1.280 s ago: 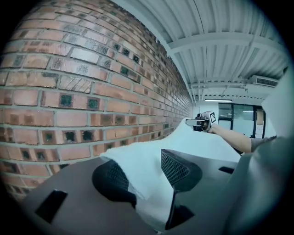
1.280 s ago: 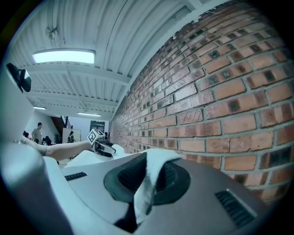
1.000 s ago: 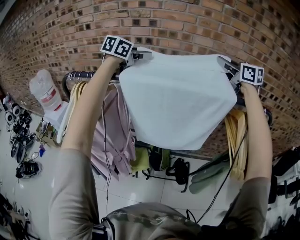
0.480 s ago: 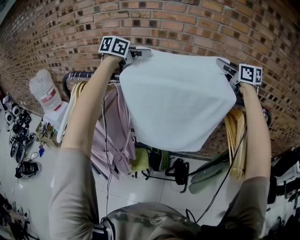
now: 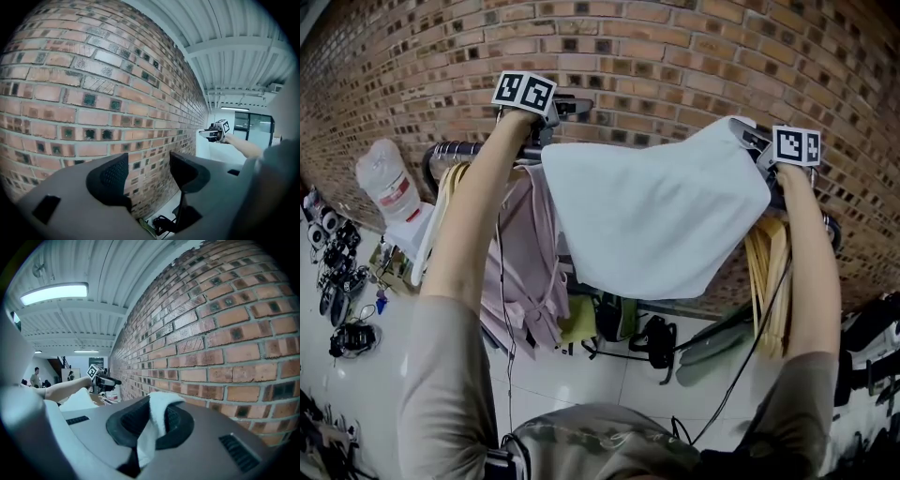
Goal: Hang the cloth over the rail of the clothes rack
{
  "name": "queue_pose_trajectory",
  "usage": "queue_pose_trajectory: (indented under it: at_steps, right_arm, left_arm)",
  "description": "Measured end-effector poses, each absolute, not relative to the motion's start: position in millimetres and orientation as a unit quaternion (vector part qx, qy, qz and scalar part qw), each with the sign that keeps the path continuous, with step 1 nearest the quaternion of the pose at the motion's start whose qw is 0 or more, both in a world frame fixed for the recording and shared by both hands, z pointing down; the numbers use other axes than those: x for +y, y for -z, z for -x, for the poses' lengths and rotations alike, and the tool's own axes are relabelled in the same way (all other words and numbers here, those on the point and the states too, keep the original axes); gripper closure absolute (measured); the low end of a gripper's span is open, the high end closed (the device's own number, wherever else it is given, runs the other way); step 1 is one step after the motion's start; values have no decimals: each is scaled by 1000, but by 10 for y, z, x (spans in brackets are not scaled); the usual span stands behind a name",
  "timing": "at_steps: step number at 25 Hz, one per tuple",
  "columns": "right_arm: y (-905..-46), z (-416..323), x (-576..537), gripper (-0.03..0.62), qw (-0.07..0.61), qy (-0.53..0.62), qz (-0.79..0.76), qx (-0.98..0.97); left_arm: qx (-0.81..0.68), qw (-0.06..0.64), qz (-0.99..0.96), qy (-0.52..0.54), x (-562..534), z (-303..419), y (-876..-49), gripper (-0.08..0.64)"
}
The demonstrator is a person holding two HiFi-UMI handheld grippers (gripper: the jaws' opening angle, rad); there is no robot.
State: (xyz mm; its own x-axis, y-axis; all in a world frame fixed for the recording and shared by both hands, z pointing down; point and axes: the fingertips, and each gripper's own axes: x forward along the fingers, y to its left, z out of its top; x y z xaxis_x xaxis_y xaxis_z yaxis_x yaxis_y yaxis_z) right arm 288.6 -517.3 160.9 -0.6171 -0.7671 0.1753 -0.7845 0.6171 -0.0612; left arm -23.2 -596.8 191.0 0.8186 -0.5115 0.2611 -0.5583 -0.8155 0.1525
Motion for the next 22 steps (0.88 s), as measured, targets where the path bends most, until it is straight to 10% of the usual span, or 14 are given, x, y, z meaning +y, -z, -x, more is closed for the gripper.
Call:
queue_pose_trajectory:
  at_steps: [22]
  right_arm:
    - [-1701,-2809,-5159,571,86,-80,-417,-902]
  left_arm:
    - [-127,-87,-982,114,-4376,347,-333,290]
